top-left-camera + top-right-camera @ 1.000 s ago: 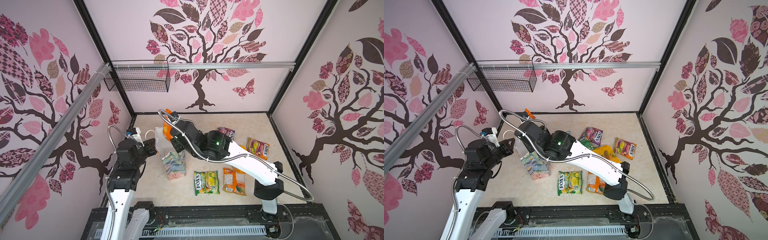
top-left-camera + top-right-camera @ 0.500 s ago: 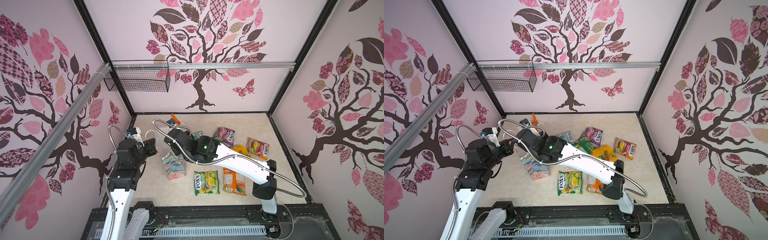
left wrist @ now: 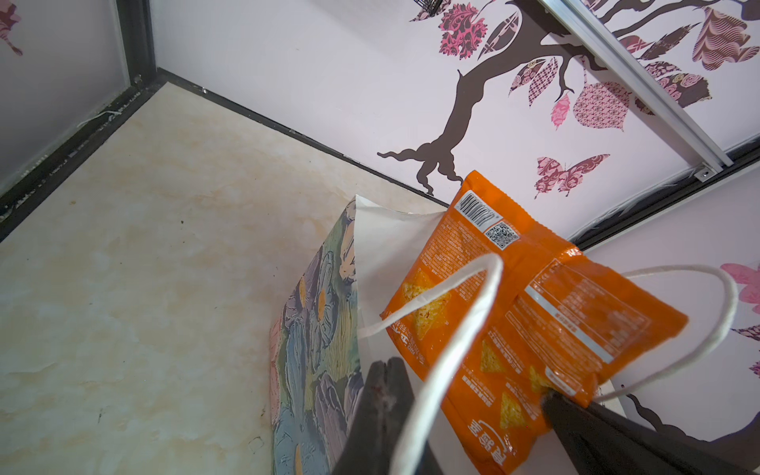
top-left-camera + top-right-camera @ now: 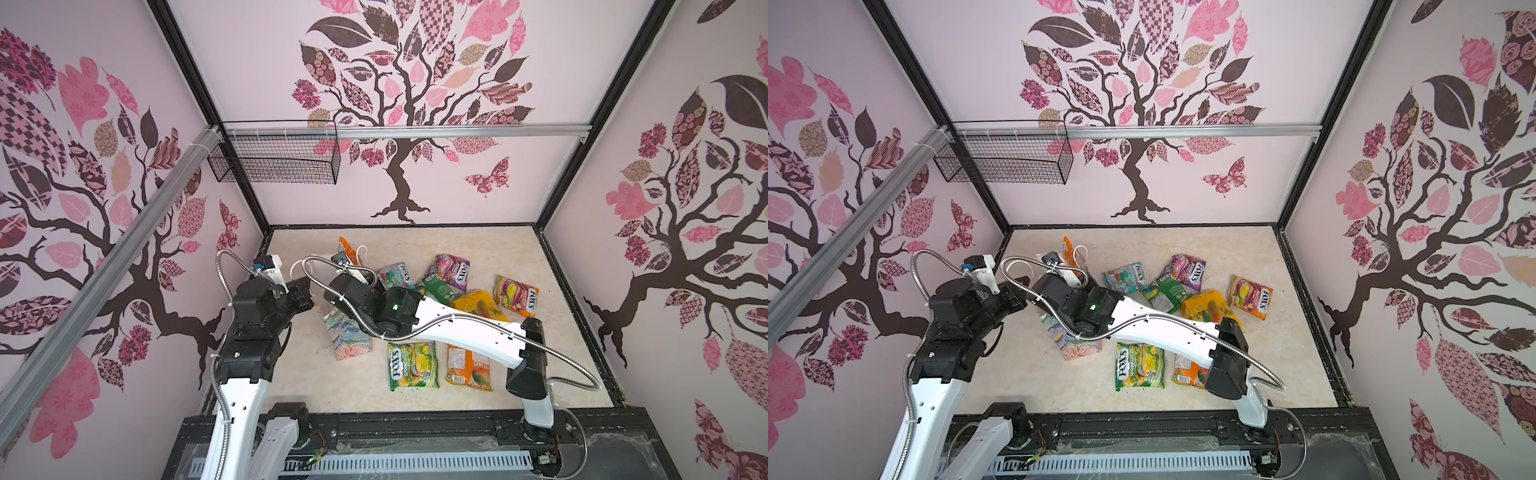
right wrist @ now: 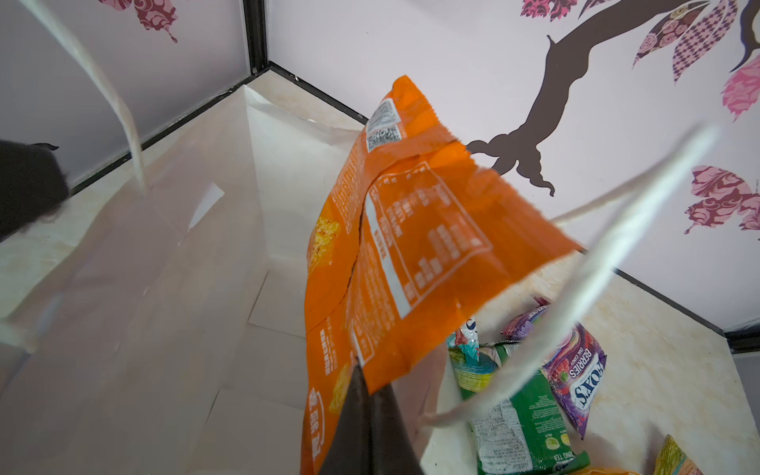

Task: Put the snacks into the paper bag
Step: 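Lower the orange chip bag into the paper bag and open the right gripper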

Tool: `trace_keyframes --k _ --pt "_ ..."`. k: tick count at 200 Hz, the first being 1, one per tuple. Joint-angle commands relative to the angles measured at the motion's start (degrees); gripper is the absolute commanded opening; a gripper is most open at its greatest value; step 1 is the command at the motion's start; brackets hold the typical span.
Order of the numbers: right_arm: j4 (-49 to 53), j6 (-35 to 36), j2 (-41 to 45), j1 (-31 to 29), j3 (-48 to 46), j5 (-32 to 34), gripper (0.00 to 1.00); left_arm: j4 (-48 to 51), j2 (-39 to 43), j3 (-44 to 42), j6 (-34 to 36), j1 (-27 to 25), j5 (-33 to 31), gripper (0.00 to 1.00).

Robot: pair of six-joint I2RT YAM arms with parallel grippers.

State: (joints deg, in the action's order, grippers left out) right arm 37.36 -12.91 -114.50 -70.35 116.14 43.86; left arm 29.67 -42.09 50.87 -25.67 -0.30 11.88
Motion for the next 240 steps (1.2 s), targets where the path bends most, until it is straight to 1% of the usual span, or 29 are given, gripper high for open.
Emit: trace_keyframes --k 1,60,71,112,139,152,177,202,240 --pt "-3.7 -0.2 4.7 0.4 -0.4 2.3 0.0 0.0 0.4 -1.7 0.6 -0.1 -0.1 0.03" --pt "-5.1 -1.0 5.6 0.9 -3.6 1.7 0.0 -0.4 0.2 -2.1 0.4 -0.1 -0.1 0.02" --pt "-5.3 -1.1 5.9 1.0 -3.9 1.5 0.04 -0.3 0.1 -1.9 0.5 -0.1 -0.2 0.02" --pt "-5.8 -1.1 6.6 1.1 -4.6 1.1 0.07 -0.6 -0.1 -2.3 0.4 -0.1 -0.2 0.02" --pt "-5.9 -0.9 6.6 1.1 -4.5 0.6 0.13 -0.4 -0.5 -2.3 0.4 -0.1 -0.2 0.02" --pt "-6.2 -0.7 6.6 1.0 -4.5 0.2 0.22 -0.5 -0.5 -2.5 0.6 -0.1 -0.1 0.02" --pt "-6.2 -0.4 6.8 1.1 -4.0 -0.6 0.29 -0.7 -0.6 -2.7 0.5 -0.1 -0.1 0.02" --pt "-6.1 -0.2 7.2 1.1 -3.5 -1.7 0.33 -0.9 -0.7 -2.7 0.5 -0.1 0.0 0.02" --pt "-6.2 -0.3 8.2 1.1 -3.1 -5.1 0.34 -0.8 -0.8 -2.7 0.5 -0.1 0.0 0.02"
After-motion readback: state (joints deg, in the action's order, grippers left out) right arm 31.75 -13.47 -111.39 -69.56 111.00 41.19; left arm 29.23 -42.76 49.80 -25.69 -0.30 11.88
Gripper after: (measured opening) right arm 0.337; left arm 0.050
